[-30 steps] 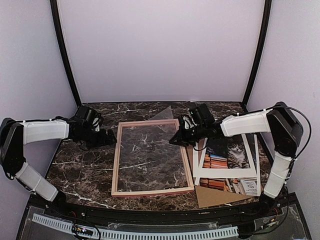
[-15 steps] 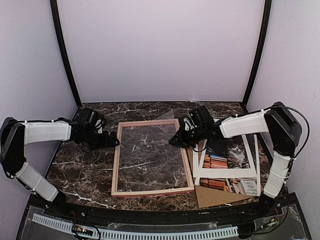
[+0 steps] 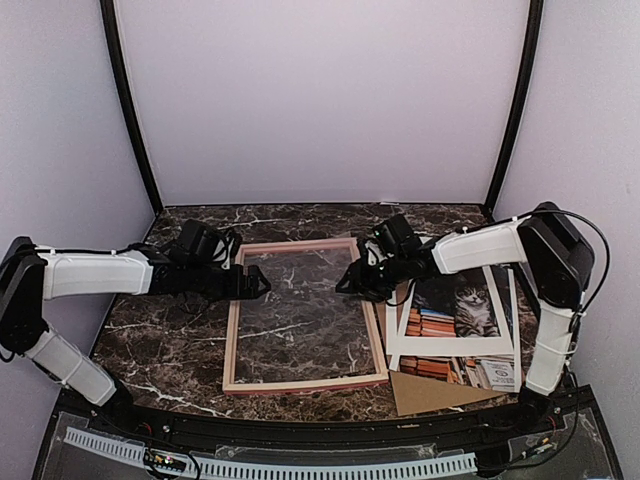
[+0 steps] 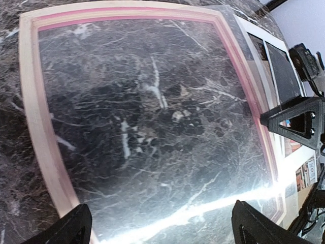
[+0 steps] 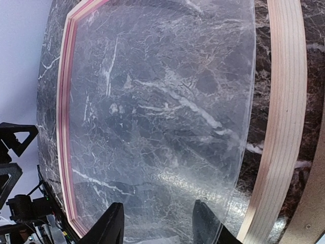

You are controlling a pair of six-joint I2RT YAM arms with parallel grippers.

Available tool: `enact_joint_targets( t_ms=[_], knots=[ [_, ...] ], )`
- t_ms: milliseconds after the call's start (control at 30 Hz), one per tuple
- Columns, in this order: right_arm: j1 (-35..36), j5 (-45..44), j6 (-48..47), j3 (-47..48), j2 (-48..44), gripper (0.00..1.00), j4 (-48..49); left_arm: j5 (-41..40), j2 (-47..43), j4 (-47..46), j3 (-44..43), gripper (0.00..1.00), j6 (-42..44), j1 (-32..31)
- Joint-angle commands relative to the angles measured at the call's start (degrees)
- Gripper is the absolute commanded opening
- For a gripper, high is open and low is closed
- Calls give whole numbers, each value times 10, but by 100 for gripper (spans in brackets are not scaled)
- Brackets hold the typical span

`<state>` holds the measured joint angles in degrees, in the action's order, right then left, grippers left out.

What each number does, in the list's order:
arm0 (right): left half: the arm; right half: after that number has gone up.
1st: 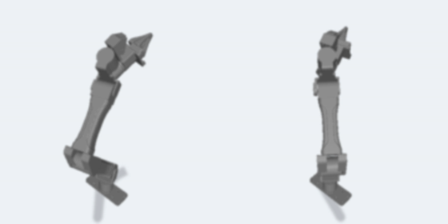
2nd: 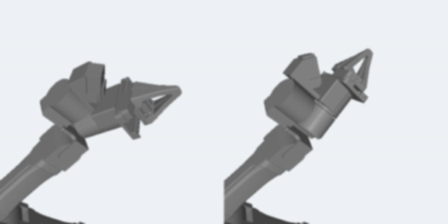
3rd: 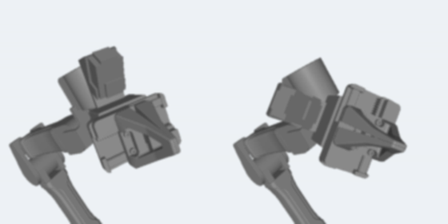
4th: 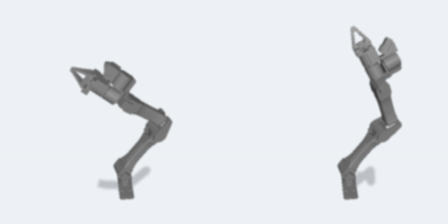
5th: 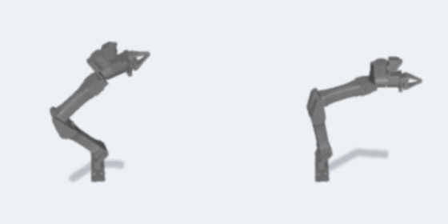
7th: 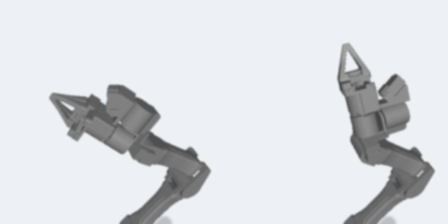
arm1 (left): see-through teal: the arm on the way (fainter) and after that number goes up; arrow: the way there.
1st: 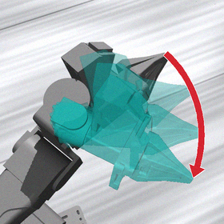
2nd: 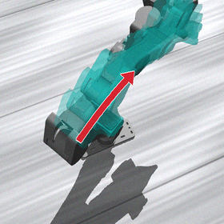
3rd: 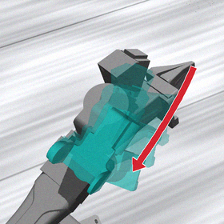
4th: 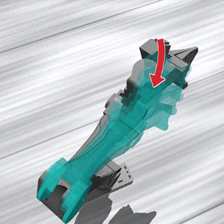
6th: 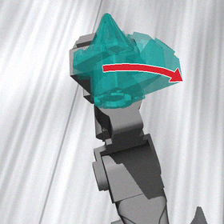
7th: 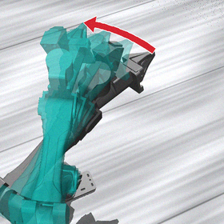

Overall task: Put the photo into the frame
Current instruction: Place the glass panel at the frame body, then press the glass panel into the frame body.

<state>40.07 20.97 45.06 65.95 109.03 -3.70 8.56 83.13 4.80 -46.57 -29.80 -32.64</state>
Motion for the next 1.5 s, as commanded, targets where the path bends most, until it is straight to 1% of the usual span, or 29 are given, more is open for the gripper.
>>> enact_joint_targets(
  t_ms=[0, 33, 167, 267, 433, 633, 833, 967, 1067, 1167, 1300, 1467],
  knots=[
    [4, -32, -19, 30, 7, 49, -35, 8, 24, -46, 1, 99, -29, -43],
    [5, -37, -21, 32, 7, 51, -41, 7, 29, -53, -2, 99, -31, -48],
    [5, -66, -36, 41, 0, 65, -73, 6, 68, -73, -13, 99, -42, -88],
    [4, -86, -48, 50, -10, 74, -96, 5, 88, -84, -21, 99, -49, -107],
    [2, -120, -70, 61, -24, 77, -136, 0, 118, -86, -34, 99, -54, -129],
    [-2, -166, -95, 60, -36, 77, -177, -24, 118, -57, -39, 99, -51, -133],
    [-1, -154, -100, 35, -44, 76, -170, -57, 93, -19, -44, 99, -34, -133],
    [6, -145, -103, 20, -48, 71, -166, -74, 79, -5, -46, 99, -25, -133],
    [14, -158, -107, 16, -49, 68, -176, -79, 68, 4, -48, 99, -22, -133],
    [21, -180, -112, 16, -46, 64, -185, -100, 55, 16, -52, 99, -19, -133],
    [26, -187, -116, 18, -35, 58, -188, -140, 36, 42, -57, 99, -6, -132],
    [34, -205, -121, 26, -21, 48, -192, -210, 30, 114, -76, 99, 11, -129]
  ],
)
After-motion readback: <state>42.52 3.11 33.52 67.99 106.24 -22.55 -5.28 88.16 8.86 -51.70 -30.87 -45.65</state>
